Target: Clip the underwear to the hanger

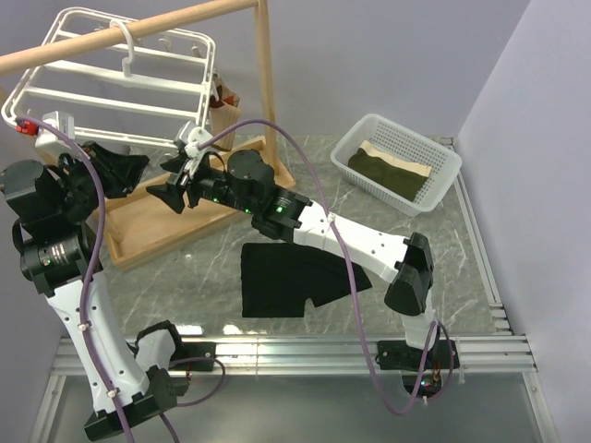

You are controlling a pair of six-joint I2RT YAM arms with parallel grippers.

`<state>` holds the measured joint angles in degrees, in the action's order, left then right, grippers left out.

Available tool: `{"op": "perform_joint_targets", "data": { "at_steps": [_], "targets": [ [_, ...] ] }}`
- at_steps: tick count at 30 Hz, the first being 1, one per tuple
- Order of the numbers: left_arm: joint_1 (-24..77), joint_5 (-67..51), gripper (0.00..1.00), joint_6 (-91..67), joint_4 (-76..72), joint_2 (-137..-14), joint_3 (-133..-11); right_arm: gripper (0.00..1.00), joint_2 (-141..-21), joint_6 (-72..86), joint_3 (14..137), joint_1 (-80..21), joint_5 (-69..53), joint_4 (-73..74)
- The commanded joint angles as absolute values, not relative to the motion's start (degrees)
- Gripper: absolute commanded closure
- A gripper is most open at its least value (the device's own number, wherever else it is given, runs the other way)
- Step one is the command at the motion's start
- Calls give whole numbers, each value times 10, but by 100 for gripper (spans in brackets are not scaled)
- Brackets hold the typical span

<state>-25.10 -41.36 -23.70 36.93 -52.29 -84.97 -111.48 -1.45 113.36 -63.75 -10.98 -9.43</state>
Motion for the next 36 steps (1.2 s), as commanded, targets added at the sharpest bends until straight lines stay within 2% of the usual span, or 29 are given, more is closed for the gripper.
{"op": "perform_joint_targets", "data": {
  "at_steps": [1, 15, 19, 23, 24, 29, 30, 31, 32, 33, 36],
  "targets": [
    [-252, -441, 100, -250, 405, -513, -874, 36, -1119, -47, 1162, -636, -48, -128],
    [-252, -440, 100, -235, 439, -513, -881, 35, -1151, -62, 1210, -636, -34, -142],
    [-252, -444, 100, -231, 445, -516, -879, 39, -1160, -58, 1223, -636, -46, -136],
    [-252, -455, 100, -233, 446, -516, -877, 50, -1164, -55, 1225, -635, -58, -134],
    [-252, -458, 98, -234, 444, -515, -876, 58, -1165, -55, 1226, -635, -61, -132],
    [-252, -481, 95, -250, 435, -515, -875, 78, -1169, -40, 1230, -634, -83, -124],
    [-252, -485, 89, -250, 433, -513, -875, 86, -1170, -38, 1232, -633, -84, -123],
    [-252, -483, 85, -252, 432, -512, -875, 90, -1168, -31, 1233, -631, -86, -122],
    [-253, -481, 75, -257, 425, -508, -875, 93, -1169, -26, 1233, -628, -90, -122],
    [-253, -476, 68, -260, 422, -505, -875, 100, -1168, -20, 1233, -627, -94, -121],
    [-252, -433, 52, -271, 403, -486, -868, 100, -1159, 26, 1230, -616, -119, -122]
  ]
}}
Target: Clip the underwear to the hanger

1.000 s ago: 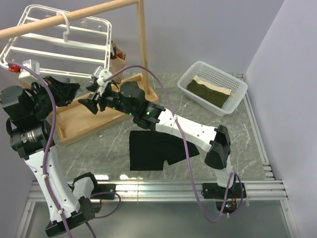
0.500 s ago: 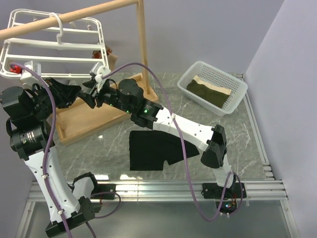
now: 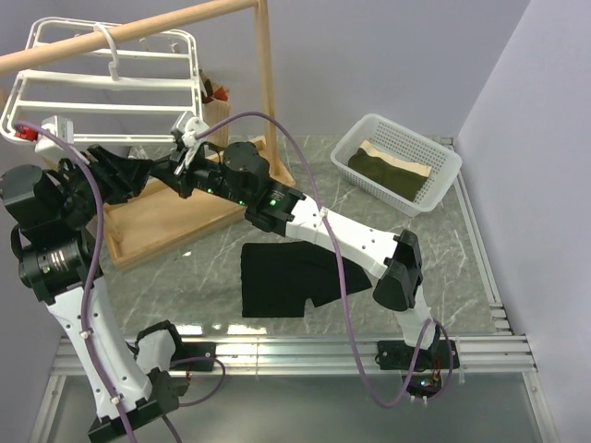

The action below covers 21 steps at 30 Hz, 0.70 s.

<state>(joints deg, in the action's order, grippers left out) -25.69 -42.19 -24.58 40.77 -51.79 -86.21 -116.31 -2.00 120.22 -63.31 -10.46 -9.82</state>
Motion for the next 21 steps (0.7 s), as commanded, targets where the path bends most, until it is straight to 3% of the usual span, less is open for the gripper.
{"op": "perform_joint_targets", "data": {
  "at_steps": [1, 7, 15, 21],
  "targets": [
    [-253, -405, 50, -272, 394, -479, -863, 100, -1158, 36, 1229, -614, -128, -123],
    [-252, -340, 43, -318, 296, -425, -822, 100, -1151, 111, 1229, -594, -186, -121],
    [-252, -428, 57, -404, 152, -402, -741, 100, -1142, 195, 1214, -574, -264, -144],
    [-253, -453, 54, -455, 4, -387, -672, 100, -1142, 270, 1208, -558, -311, -172]
  ]
}}
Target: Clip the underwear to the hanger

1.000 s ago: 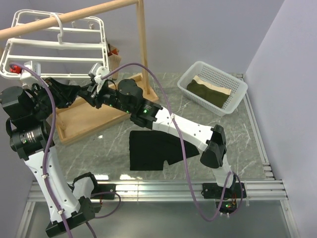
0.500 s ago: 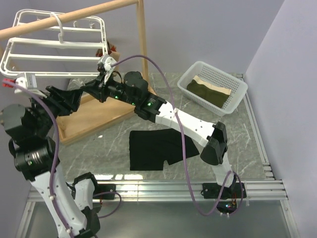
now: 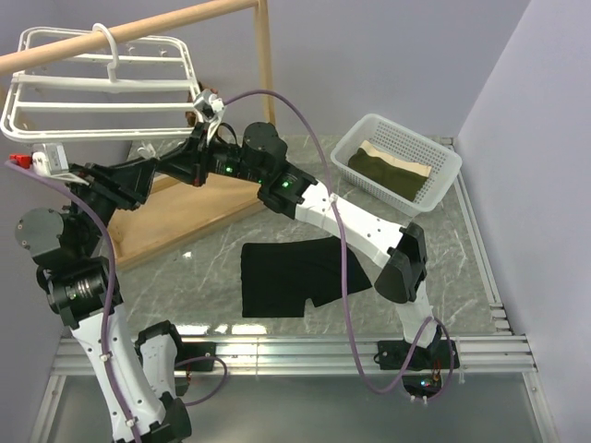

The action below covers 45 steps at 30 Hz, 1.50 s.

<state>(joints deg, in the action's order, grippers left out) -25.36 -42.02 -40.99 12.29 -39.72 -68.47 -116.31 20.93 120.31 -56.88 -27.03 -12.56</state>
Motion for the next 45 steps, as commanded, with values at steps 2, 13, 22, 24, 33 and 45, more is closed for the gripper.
{"op": "perform_joint_targets", "data": {
  "at_steps": [2, 13, 22, 24, 33, 45],
  "targets": [
    [-252, -460, 51, -467, -30, -394, -667, 100, -1143, 286, 1206, -557, -320, -179],
    [-251, -463, 59, -504, -102, -403, -635, 100, -1145, 370, 1196, -546, -353, -216],
    [-252, -485, 66, -525, -149, -414, -626, 100, -1145, 384, 1187, -544, -360, -225],
    [-252, -500, 68, -531, -160, -420, -626, 100, -1147, 384, 1188, -546, -359, -224],
    [-252, -512, 68, -516, -142, -441, -626, 100, -1150, 389, 1189, -547, -363, -228],
    [-252, -541, 100, -522, -153, -449, -624, 99, -1153, 388, 1198, -548, -348, -218]
  ]
}}
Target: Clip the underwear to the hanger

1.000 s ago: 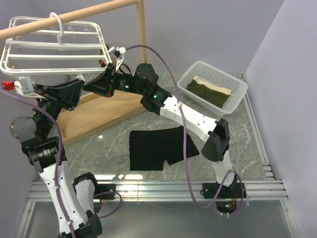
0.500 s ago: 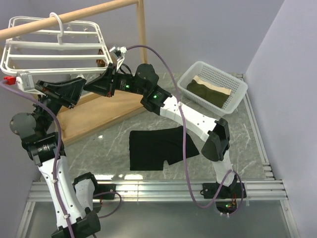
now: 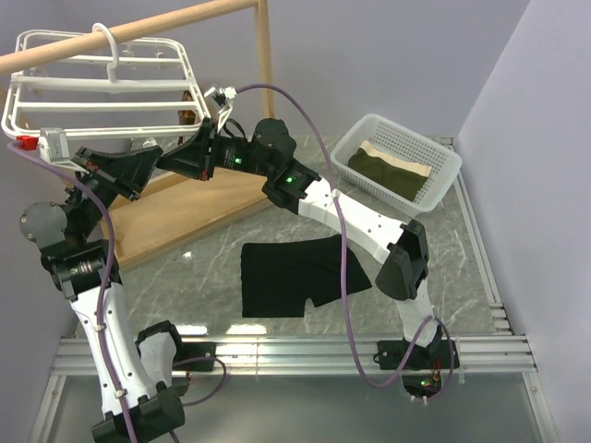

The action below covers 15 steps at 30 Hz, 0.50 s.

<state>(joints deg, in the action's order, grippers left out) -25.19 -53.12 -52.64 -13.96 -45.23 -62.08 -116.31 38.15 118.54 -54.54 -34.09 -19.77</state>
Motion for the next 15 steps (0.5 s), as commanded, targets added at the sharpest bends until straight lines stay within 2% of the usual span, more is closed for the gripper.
{"op": "perform_joint_targets", "data": {
  "at_steps": [1, 3, 4, 5, 9, 13, 15],
  "targets": [
    [-252, -541, 100, -524, -154, -448, -625, 91, -1152, 384, 1197, -548, -343, -209],
    [-252, -534, 100, -518, -136, -447, -630, 74, -1146, 367, 1197, -548, -320, -194],
    [-253, -531, 100, -512, -128, -449, -638, 60, -1142, 355, 1195, -548, -312, -179],
    [-251, -525, 100, -508, -117, -450, -642, 57, -1133, 331, 1194, -548, -300, -171],
    [-251, -490, 100, -503, -38, -461, -672, 54, -1111, 261, 1188, -559, -225, -132],
    [-252, -482, 100, -498, -22, -452, -673, 61, -1112, 233, 1192, -560, -208, -127],
    [-252, -486, 100, -485, -17, -444, -672, 62, -1117, 224, 1201, -561, -202, -113]
  ]
}}
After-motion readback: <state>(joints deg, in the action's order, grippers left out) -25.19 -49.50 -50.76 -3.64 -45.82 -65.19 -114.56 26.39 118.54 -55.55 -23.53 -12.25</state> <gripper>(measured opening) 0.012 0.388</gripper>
